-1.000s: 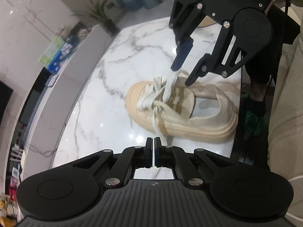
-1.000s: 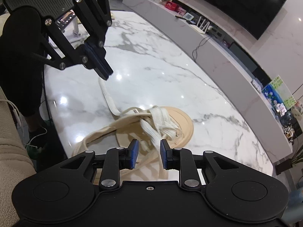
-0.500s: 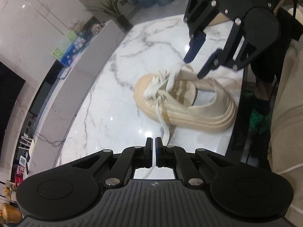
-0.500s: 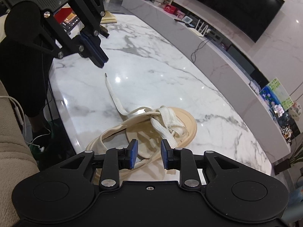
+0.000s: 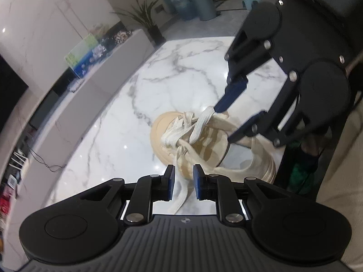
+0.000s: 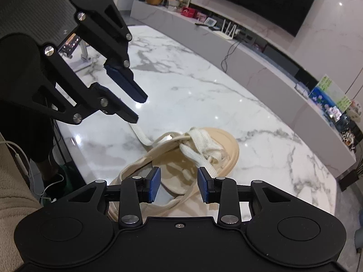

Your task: Lace up shoes with both hands

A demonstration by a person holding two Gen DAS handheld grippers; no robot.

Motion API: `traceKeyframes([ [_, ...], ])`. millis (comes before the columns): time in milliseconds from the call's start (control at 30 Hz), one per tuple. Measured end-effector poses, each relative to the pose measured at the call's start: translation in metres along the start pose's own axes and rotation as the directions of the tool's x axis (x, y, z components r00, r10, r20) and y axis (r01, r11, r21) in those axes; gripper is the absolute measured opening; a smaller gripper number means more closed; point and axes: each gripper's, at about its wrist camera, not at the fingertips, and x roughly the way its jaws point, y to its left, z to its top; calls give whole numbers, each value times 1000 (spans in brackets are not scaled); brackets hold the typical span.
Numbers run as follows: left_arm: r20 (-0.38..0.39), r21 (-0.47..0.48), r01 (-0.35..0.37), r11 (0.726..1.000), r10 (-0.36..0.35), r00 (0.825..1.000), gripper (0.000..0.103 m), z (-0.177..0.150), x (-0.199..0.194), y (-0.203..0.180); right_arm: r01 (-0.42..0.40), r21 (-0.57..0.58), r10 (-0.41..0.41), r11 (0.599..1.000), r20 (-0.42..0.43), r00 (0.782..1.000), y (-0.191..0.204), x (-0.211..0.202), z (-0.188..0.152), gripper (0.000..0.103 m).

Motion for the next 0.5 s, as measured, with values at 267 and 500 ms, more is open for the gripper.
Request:
traceKeyframes([
  [267,-47,-1,26,1000,-26,999,17,0,14,10,-37,-15,37,999,-2,999,-5,8,1,32],
  [500,-24,38,29,999,-28,999,20,0,21,16,-70,-28,70,997,-2,998,-9,15,2,32],
])
